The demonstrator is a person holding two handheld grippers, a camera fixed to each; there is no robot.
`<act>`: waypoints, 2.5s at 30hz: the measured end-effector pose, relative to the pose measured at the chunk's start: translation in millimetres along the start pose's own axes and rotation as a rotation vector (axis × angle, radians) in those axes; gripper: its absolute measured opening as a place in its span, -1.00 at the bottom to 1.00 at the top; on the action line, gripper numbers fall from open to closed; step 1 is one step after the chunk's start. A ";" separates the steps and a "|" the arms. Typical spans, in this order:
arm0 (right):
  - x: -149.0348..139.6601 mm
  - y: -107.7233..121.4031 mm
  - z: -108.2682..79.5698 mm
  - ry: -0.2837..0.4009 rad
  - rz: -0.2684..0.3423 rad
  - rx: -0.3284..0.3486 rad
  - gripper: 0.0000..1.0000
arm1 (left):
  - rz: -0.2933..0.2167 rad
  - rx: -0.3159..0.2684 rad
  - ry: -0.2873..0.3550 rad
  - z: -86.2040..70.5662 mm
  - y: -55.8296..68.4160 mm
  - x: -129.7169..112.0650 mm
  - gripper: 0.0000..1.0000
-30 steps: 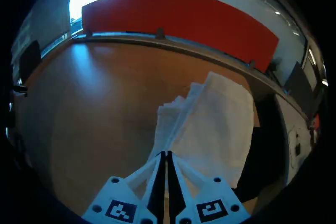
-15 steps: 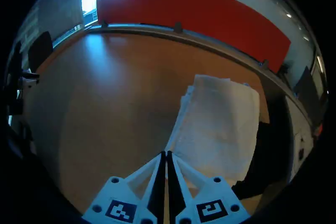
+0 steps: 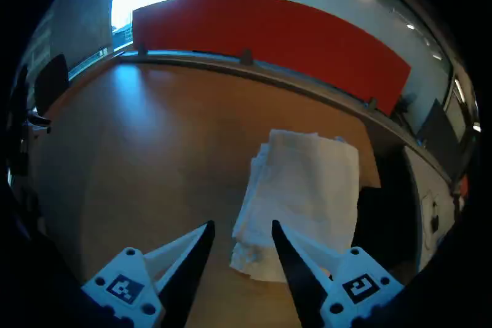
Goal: Fold towel
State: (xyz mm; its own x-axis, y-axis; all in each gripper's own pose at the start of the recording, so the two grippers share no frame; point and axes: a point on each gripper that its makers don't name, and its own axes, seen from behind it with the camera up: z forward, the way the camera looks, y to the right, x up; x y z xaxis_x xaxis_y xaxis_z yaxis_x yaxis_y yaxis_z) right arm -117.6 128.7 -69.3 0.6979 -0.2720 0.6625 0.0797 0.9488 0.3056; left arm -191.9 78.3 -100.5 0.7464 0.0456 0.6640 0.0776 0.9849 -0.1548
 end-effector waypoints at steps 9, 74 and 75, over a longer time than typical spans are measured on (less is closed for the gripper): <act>4.9 5.5 -4.5 0.028 0.028 -0.043 1.00 | 0.003 -0.005 0.006 -0.7 2.3 2.3 0.86; 62.4 105.0 55.1 0.133 0.163 -0.204 1.00 | -0.028 0.047 0.006 2.8 -4.8 15.0 0.86; 60.7 106.2 57.7 0.126 0.163 -0.204 1.00 | -0.029 0.049 0.005 2.5 -5.3 14.5 0.86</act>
State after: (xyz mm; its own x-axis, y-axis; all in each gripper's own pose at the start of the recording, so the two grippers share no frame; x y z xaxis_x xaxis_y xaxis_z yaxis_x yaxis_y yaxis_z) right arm -107.8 203.7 42.8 0.7952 -0.1037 0.5974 0.0921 0.9945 0.0501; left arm -183.1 74.2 -88.2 0.7479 0.0164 0.6636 0.0666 0.9928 -0.0996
